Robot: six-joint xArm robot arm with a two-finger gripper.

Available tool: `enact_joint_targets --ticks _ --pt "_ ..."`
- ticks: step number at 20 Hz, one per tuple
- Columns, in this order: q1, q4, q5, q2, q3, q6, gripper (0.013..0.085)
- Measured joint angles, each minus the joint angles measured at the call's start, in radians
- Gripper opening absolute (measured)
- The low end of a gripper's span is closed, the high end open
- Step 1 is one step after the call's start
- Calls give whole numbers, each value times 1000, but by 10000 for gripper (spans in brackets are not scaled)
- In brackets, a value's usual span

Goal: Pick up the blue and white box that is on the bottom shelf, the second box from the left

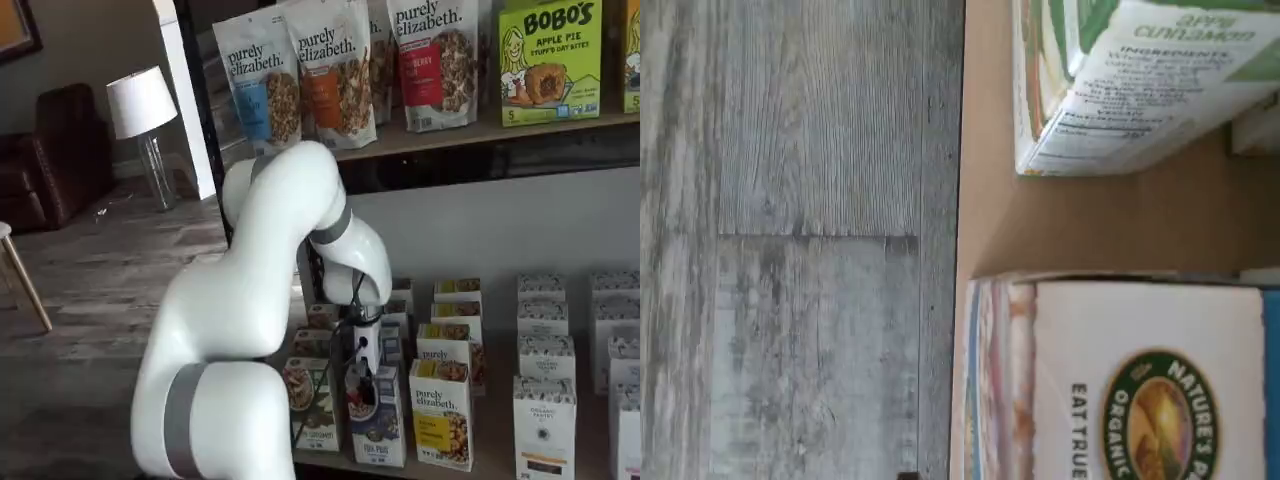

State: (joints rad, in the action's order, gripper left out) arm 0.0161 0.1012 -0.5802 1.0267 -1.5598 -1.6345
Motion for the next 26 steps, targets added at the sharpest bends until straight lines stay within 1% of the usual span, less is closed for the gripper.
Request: enact_joint_targets --ticks 7,8,9,11,12,13,14,15,16,17,21,26 --pt "-1 -3 16 17 -10 2 850" --pt "-1 -2 16 19 -12 1 810" --pt "-1 0 13 20 -14 -1 810" --pt "-1 3 9 21 -17 -5 730" --pt "-2 4 6 22 -18 -5 730" --pt "-3 4 3 22 -20 -6 690" --pt "-3 4 -1 22 -21 -7 690" --pt "-4 5 -4 22 -23 -8 650" --pt "-4 5 -7 22 -24 -8 650" --pt "-4 5 -9 23 -25 -8 610" --pt "-4 -7 -3 23 -23 2 610" --pt "-2 -10 -2 24 -22 6 610"
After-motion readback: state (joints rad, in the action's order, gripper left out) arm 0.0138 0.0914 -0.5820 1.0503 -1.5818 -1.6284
